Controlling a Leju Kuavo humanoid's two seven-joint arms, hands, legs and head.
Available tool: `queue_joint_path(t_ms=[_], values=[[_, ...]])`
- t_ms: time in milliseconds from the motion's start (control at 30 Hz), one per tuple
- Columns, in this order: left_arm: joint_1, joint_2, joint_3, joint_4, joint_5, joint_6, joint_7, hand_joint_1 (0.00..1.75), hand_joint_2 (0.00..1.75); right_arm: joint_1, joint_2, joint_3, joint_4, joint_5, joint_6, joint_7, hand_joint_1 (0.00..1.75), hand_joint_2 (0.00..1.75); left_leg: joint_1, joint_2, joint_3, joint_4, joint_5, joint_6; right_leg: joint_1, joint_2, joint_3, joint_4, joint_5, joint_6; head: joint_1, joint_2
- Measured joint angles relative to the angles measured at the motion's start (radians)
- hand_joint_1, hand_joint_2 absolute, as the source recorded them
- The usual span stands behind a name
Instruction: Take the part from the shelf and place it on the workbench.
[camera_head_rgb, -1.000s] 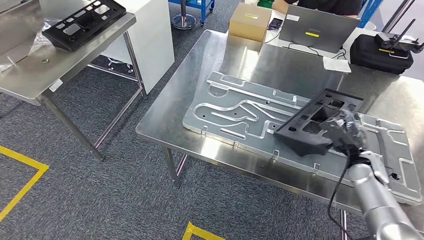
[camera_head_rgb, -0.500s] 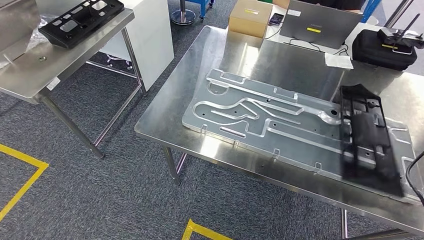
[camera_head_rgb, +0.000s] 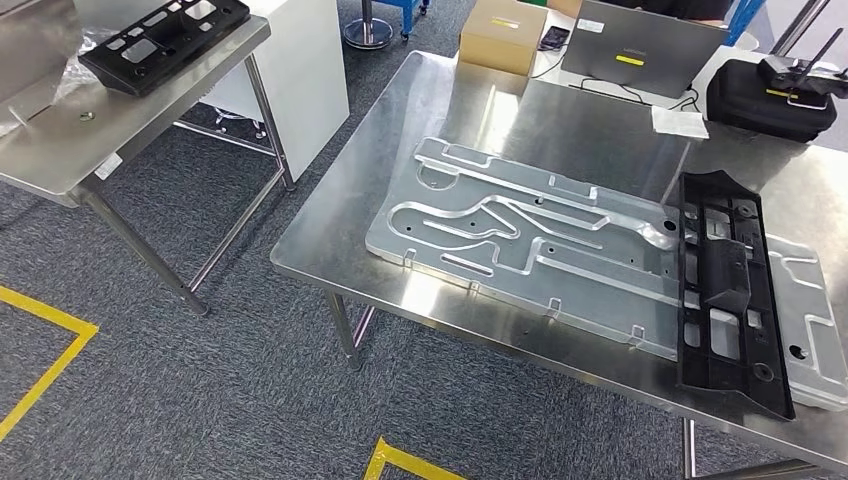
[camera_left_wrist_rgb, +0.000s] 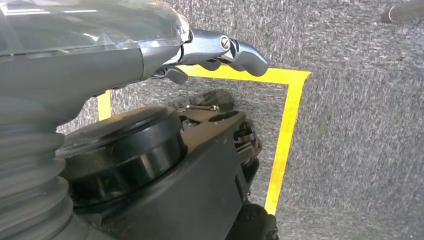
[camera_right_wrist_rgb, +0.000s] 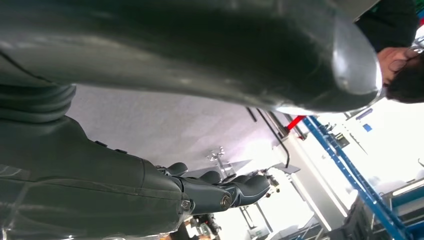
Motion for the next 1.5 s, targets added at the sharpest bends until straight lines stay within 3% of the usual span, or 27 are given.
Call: queue_joint_path(t_ms=[167, 267, 400, 533, 667, 733, 800, 900, 967, 1067, 1167, 1233, 1333, 1367, 1400, 1433, 1500], values=[[0.000, -0.003, 0.003, 0.000, -0.001, 0.005, 0.000, 0.00, 1.75, 0.184, -0.010, -0.115, -0.033, -0.020, -0.025, -0.048, 0.00, 0.00, 0.000, 0.000, 0.000, 0.000, -0.001, 0.000, 0.000, 0.000, 0.000, 0.000, -0.001, 0.001, 0.000, 0.000], [0.001, -0.004, 0.013, 0.000, 0.011, 0.011, -0.006, 0.00, 1.75, 0.316, 0.019, -0.189, -0.119, -0.018, -0.053, -0.102, 0.00, 0.00, 0.001, 0.000, 0.000, -0.001, -0.001, 0.000, 0.002, 0.000, 0.001, 0.000, -0.002, 0.001, 0.000, 0.000], [0.004, -0.005, 0.036, 0.000, 0.035, 0.025, -0.016, 0.00, 1.75, 0.528, 0.172, -0.260, -0.361, 0.057, -0.091, -0.206, 0.00, 0.00, 0.006, 0.000, 0.003, -0.001, -0.003, -0.003, 0.006, -0.001, 0.003, 0.000, -0.004, -0.003, 0.000, 0.000], [0.008, -0.005, 0.052, 0.000, 0.037, 0.029, -0.020, 0.00, 1.75, 0.653, 0.297, -0.269, -0.515, 0.104, -0.126, -0.229, 0.00, 0.00, 0.006, 0.000, 0.004, -0.002, -0.004, -0.005, 0.006, 0.000, 0.002, 0.001, -0.006, -0.004, 0.000, 0.000], [0.008, -0.005, 0.062, 0.000, 0.036, 0.034, -0.020, 0.00, 0.00, 0.697, 0.352, -0.287, -0.581, 0.106, -0.120, -0.240, 0.00, 0.00, 0.007, 0.003, 0.006, -0.002, -0.005, -0.006, 0.006, 0.003, 0.002, 0.002, -0.007, -0.005, 0.000, 0.000], [0.008, -0.005, 0.065, 0.000, 0.036, 0.040, -0.019, 0.00, 0.00, 0.725, 0.404, -0.282, -0.611, 0.158, -0.116, -0.284, 0.00, 0.00, 0.008, 0.003, 0.007, -0.002, -0.006, -0.007, 0.008, 0.003, 0.004, 0.002, -0.008, -0.007, 0.000, 0.000], [0.009, -0.005, 0.069, 0.000, 0.037, 0.044, -0.020, 0.00, 0.00, 0.773, 0.493, -0.249, -0.640, 0.260, -0.148, -0.347, 0.00, 0.00, 0.009, 0.002, 0.009, -0.002, -0.007, -0.008, 0.009, 0.001, 0.007, 0.000, -0.010, -0.009, 0.000, 0.000], [0.012, -0.004, 0.079, 0.000, 0.037, 0.038, -0.029, 0.00, 0.00, 0.859, 0.635, -0.120, -0.649, 0.402, -0.271, -0.405, 0.00, 0.00, 0.008, 0.001, 0.010, -0.001, -0.009, -0.009, 0.009, 0.001, 0.009, 0.000, -0.010, -0.009, 0.000, 0.000], [0.013, -0.003, 0.087, 0.000, 0.036, 0.034, -0.031, 0.00, 0.00, 0.899, 0.702, -0.017, -0.640, 0.444, -0.351, -0.405, 0.00, 0.00, 0.008, 0.003, 0.011, -0.001, -0.011, -0.010, 0.009, 0.003, 0.008, 0.000, -0.010, -0.008, 0.000, 0.000], [0.013, 0.000, 0.095, 0.000, 0.029, 0.036, -0.029, 0.00, 0.00, 0.928, 0.770, 0.113, -0.608, 0.447, -0.425, -0.387, 0.00, 0.00, 0.005, 0.005, 0.012, -0.001, -0.014, -0.007, 0.006, 0.005, 0.009, -0.001, -0.010, -0.006, 0.000, 0.000], [0.014, 0.004, 0.097, 0.000, 0.015, 0.036, -0.021, 0.00, 0.00, 0.938, 0.823, 0.221, -0.564, 0.420, -0.440, -0.374, 0.00, 0.00, 0.001, 0.006, 0.013, -0.004, -0.008, 0.004, 0.000, 0.006, 0.011, -0.003, -0.007, 0.004, 0.000, 0.000], [0.013, 0.005, 0.097, 0.000, 0.003, 0.037, -0.015, 0.00, 0.00, 0.938, 0.846, 0.270, -0.531, 0.400, -0.442, -0.367, 0.00, 0.00, 0.002, 0.010, 0.015, -0.015, 0.003, 0.015, -0.001, 0.007, 0.000, 0.029, -0.037, 0.003, 0.000, 0.000], [0.014, 0.006, 0.097, 0.000, -0.007, 0.041, -0.010, 0.00, 0.00, 0.937, 0.865, 0.304, -0.486, 0.380, -0.443, -0.362, 0.00, 0.00, -0.006, 0.014, 0.007, -0.020, 0.012, 0.026, 0.009, 0.008, -0.078, 0.217, -0.151, -0.012, 0.001, 0.000], [0.014, 0.006, 0.097, 0.000, -0.008, 0.042, -0.008, 0.00, 0.00, 0.937, 0.870, 0.311, -0.474, 0.377, -0.444, -0.361, 0.00, 0.00, -0.011, 0.014, 0.003, -0.019, 0.014, 0.028, 0.015, 0.008, -0.102, 0.277, -0.174, -0.017, 0.001, 0.000], [0.015, 0.007, 0.097, 0.000, -0.009, 0.043, -0.007, 0.00, 0.00, 0.937, 0.874, 0.317, -0.464, 0.375, -0.444, -0.361, 0.00, 0.00, -0.017, 0.014, -0.001, -0.018, 0.016, 0.029, 0.020, 0.009, -0.110, 0.303, -0.177, -0.024, 0.001, 0.000], [0.015, 0.007, 0.097, 0.000, -0.011, 0.044, -0.006, 0.00, 0.00, 0.937, 0.877, 0.323, -0.456, 0.373, -0.444, -0.361, 0.00, 0.00, -0.022, 0.014, -0.004, -0.017, 0.019, 0.029, 0.027, 0.009, -0.098, 0.289, -0.160, -0.034, 0.001, 0.000], [0.014, 0.006, 0.097, 0.000, -0.014, 0.044, -0.006, 0.00, 0.00, 0.936, 0.882, 0.331, -0.444, 0.366, -0.440, -0.359, 0.00, 0.00, -0.031, 0.014, -0.009, -0.014, 0.024, 0.030, 0.043, 0.010, -0.023, 0.159, -0.104, -0.062, 0.000, 0.000]])
